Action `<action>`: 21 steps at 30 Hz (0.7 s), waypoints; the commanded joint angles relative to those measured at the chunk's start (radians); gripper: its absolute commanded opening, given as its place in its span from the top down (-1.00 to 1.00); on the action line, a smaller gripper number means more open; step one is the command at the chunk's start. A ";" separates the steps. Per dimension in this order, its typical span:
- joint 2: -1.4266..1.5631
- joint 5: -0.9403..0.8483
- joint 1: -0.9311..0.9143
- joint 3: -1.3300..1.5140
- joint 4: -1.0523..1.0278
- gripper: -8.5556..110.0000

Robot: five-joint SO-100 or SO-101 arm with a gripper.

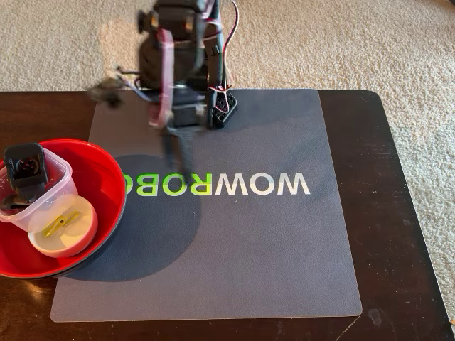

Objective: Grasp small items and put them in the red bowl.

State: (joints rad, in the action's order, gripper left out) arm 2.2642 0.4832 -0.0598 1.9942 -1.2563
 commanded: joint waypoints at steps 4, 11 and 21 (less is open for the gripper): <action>-0.044 -0.144 0.112 0.044 0.086 0.46; 0.037 -0.267 0.117 0.130 0.137 0.49; 0.097 -0.316 -0.018 0.273 0.262 0.53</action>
State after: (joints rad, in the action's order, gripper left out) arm 2.3685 0.1856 -0.0276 2.2657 -1.0324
